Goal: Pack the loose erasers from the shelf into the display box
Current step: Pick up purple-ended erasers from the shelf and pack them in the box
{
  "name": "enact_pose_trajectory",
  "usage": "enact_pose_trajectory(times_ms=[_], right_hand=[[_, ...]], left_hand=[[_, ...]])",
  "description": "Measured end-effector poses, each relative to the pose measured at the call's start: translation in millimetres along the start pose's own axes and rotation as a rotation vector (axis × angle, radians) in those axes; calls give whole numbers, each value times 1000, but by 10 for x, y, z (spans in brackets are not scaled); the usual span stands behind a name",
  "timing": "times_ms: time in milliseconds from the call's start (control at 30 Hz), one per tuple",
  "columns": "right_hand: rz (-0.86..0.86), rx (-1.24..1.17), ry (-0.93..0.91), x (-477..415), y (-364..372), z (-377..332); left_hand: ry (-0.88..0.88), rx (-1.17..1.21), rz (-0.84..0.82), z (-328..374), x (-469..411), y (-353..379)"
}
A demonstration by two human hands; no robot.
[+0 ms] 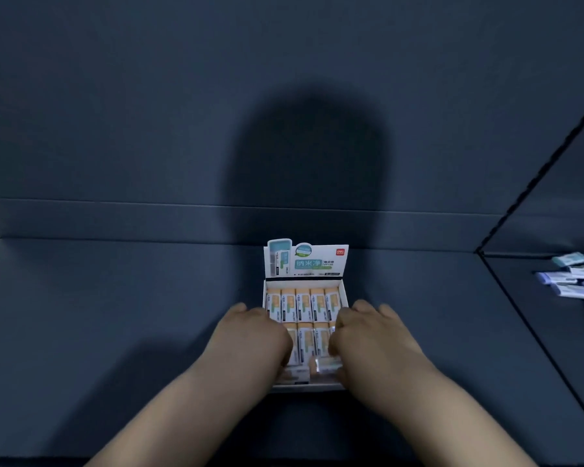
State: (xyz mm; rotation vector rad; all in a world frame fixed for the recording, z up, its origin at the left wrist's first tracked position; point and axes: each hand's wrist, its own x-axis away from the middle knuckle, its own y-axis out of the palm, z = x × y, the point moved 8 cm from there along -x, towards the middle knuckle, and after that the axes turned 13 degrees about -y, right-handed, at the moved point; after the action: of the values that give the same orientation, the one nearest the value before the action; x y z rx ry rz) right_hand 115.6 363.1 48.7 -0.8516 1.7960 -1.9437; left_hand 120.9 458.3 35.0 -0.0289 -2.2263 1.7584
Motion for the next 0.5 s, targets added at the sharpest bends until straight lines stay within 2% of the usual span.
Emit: enact_pose_trajectory(times_ms=[167, 367, 500], right_hand=[[-132, -27, 37, -43, 92, 6], [-169, -51, 79, -98, 144, -8], [-191, -16, 119, -99, 168, -7]], left_hand=[[2, 3, 6, -15, 17, 44], [-19, 97, 24, -29, 29, 54], [-34, 199, -61, -77, -9, 146]])
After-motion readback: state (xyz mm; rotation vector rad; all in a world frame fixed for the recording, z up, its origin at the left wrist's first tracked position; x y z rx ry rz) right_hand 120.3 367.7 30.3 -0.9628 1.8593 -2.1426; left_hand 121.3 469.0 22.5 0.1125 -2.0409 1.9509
